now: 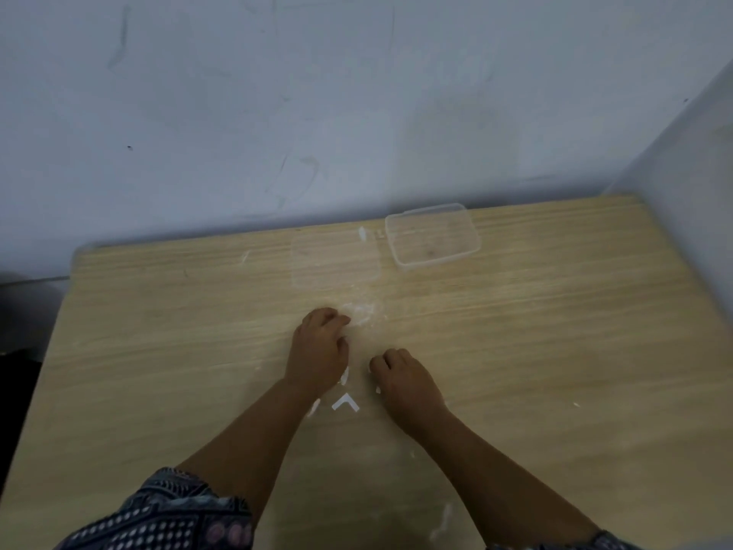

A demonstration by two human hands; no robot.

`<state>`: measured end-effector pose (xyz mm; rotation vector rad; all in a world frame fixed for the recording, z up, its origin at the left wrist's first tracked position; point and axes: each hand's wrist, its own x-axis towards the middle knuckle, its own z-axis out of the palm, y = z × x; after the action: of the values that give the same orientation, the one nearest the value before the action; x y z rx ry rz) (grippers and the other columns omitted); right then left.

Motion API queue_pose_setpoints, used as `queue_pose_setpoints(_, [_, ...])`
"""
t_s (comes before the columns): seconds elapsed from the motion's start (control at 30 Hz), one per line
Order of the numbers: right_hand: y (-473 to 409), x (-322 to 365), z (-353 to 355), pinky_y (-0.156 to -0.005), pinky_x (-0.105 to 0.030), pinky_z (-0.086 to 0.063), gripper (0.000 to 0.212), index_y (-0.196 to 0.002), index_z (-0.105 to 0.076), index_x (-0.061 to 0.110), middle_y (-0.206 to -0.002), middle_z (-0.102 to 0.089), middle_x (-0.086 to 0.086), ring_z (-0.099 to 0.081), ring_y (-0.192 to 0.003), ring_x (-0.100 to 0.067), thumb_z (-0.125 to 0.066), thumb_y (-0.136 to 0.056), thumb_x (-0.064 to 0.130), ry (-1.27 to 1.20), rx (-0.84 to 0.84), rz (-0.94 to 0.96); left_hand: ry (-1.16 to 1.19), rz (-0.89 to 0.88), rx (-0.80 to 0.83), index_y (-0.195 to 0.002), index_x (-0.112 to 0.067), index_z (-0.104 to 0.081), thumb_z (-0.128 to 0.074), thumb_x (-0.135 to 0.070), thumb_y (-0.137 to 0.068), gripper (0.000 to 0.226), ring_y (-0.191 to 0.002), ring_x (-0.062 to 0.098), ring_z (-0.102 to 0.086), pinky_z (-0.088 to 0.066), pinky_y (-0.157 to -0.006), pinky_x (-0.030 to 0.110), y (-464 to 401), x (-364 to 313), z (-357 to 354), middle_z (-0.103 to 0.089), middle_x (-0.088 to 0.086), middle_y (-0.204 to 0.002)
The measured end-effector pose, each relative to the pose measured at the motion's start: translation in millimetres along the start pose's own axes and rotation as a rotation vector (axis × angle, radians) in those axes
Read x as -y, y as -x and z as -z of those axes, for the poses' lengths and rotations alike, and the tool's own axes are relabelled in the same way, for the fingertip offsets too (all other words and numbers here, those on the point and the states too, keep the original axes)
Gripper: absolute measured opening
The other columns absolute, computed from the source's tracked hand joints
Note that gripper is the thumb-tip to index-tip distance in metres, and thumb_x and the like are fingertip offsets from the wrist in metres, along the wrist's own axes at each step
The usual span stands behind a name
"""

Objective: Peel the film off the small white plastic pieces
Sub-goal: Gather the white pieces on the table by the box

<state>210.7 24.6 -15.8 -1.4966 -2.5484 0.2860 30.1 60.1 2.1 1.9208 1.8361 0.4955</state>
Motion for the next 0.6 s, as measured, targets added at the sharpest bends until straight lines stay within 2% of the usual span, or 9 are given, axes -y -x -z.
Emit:
queue_pose_setpoints(0.07, [-1.7, -9.8, 0.2, -0.055, -0.031, -0.045, 0.016, -0.086, -0.061, 0.012, -0.079, -0.059, -0.006, -0.055, -0.07, -0.024, -0.048, -0.078, 0.018, -0.098, -0.07, -0.108, 0.005, -0.026, -0.001, -0.112, -0.008, -0.069, -0.063, -0.012, -0.074, 0.039, -0.109, 0.035, -0.059, -0.052, -0.089, 0.048, -7.2, -3.8, -3.2, -0.063, 0.015, -0.115])
queue_pose_setpoints(0.17, [-17.3, -32.8, 13.9, -0.057, -0.033, -0.043, 0.009, -0.088, -0.058, 0.011, -0.081, -0.056, -0.007, -0.053, -0.071, -0.027, -0.054, -0.081, 0.006, -0.18, -0.175, -0.266, -0.02, -0.059, -0.023, -0.11, -0.009, -0.07, -0.065, -0.016, -0.071, 0.04, -0.106, 0.036, -0.061, -0.053, -0.088, 0.047, -19.1, -13.0, -10.2, -0.064, 0.015, -0.112])
queue_pose_setpoints(0.2, [-27.0, -42.1, 21.1, -0.058, -0.033, -0.042, 0.008, -0.088, -0.058, 0.011, -0.081, -0.055, -0.008, -0.053, -0.072, -0.028, -0.051, -0.085, 0.008, -0.194, -0.209, -0.301, -0.047, -0.057, -0.029, -0.11, -0.011, -0.07, -0.065, -0.021, -0.071, 0.041, -0.106, 0.036, -0.061, -0.052, -0.089, 0.047, -23.5, -17.0, -13.2, -0.064, 0.014, -0.112])
queue_pose_setpoints(0.3, [-64.4, -70.2, 47.6, -0.059, -0.037, -0.043, 0.018, -0.087, -0.059, 0.011, -0.079, -0.056, -0.009, -0.053, -0.072, -0.03, -0.043, -0.093, 0.017, -0.185, -0.342, -0.333, -0.155, 0.023, -0.011, -0.12, -0.018, -0.063, -0.069, -0.039, -0.073, 0.051, -0.12, 0.034, -0.051, -0.04, -0.101, 0.05, -36.7, -31.2, -23.4, -0.057, 0.012, -0.123])
queue_pose_setpoints(0.4, [-103.8, -98.7, 68.6, -0.056, -0.036, -0.045, 0.007, -0.09, -0.068, 0.009, -0.076, -0.063, -0.01, -0.057, -0.065, -0.031, -0.061, -0.089, 0.007, -0.078, -0.428, -0.327, -0.21, 0.091, 0.029, -0.133, -0.023, -0.051, -0.068, -0.049, -0.078, 0.064, -0.136, 0.031, -0.033, -0.024, -0.113, 0.049, -43.3, -39.6, -34.3, -0.044, 0.01, -0.139])
queue_pose_setpoints(0.5, [-133.4, -119.2, 77.4, -0.06, -0.035, -0.044, 0.021, -0.099, -0.074, 0.009, -0.08, -0.069, -0.012, -0.061, -0.066, -0.034, -0.064, -0.083, 0.002, 0.008, -0.392, -0.357, -0.181, 0.104, 0.015, -0.139, -0.026, -0.046, -0.066, -0.051, -0.08, 0.067, -0.142, 0.028, -0.023, -0.016, -0.118, 0.05, -43.2, -36.6, -40.4, -0.037, 0.007, -0.146])
queue_pose_setpoints(0.6, [-147.8, -127.8, 74.6, -0.079, -0.04, -0.04, 0.036, -0.121, -0.066, 0.013, -0.103, -0.07, -0.009, -0.06, -0.096, -0.035, -0.049, -0.09, 0.008, 0.068, -0.181, -0.387, -0.152, 0.091, 0.006, -0.137, -0.026, -0.048, -0.068, -0.052, -0.079, 0.067, -0.141, 0.027, -0.024, -0.016, -0.117, 0.051, -43.0, -32.6, -39.9, -0.039, 0.006, -0.143])
